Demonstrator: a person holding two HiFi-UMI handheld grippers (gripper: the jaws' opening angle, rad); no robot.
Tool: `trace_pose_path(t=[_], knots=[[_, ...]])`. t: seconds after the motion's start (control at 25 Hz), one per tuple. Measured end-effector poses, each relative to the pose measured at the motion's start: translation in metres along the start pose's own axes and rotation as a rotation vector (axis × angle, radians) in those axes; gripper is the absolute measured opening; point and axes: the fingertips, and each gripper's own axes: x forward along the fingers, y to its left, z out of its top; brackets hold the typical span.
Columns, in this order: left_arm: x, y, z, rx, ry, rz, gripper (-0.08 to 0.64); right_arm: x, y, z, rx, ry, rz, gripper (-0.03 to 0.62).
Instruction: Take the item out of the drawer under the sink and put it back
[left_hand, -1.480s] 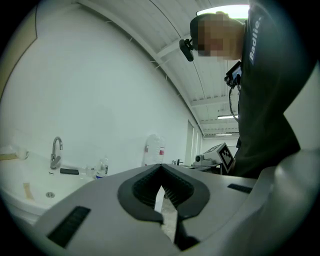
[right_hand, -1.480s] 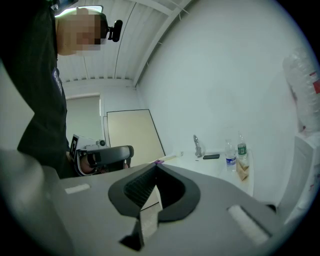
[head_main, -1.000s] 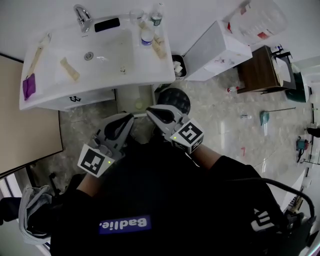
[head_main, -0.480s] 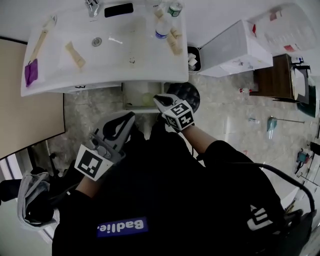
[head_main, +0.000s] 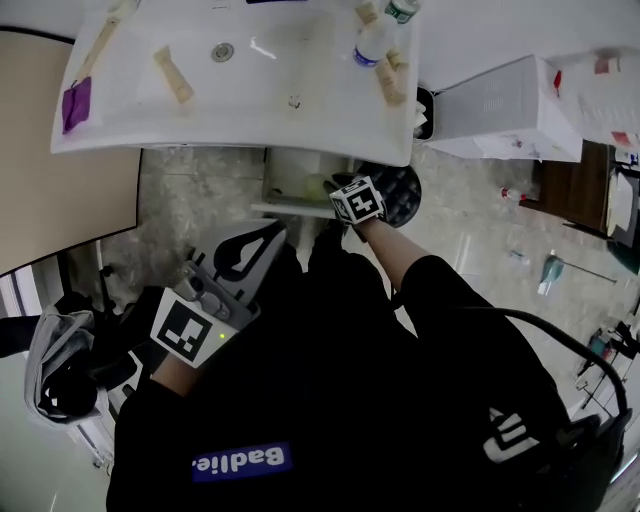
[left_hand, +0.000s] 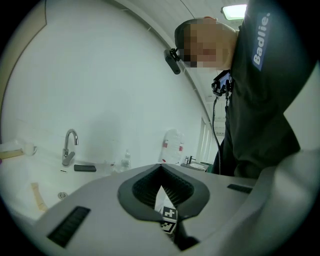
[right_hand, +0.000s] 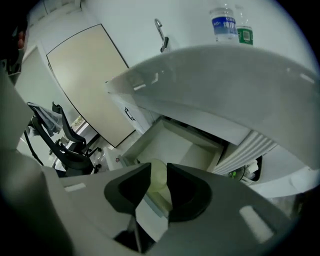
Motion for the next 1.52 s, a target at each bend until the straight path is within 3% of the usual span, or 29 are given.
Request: trace_pose_path(t=[0.36,0.76,0.96,1.28,1.52], knots=[[-0.023,0.015,-0.025,-0.054,0.041,0.077,0.005,0.054,-0.014,-0.018,-0.008,0.148,-0.025,0.112],[-0.035,0.022,-0.04,-0.071,0.082,0.1,0.005,0.083,-0.029,-0.036,0.07,0.205,-0.071,0.112],[-0.042,0.028,-0.034,-0.064,0.079,0.123,0.005,0.08,-0.031,-0.034,0.082,0.196,-0.11,0.035],[-0.04,0.02,-0.021,-0.054,0.051,0.093,0.005,0.049,-0.023,-0.02,0.137,0.114,-0.118,0.034],[-0.028,0.012,-0.008,-0.036,0.02,0.041,0.005,-0.002,-0.007,0.009,0.109,0.033,-0.093,0.023]])
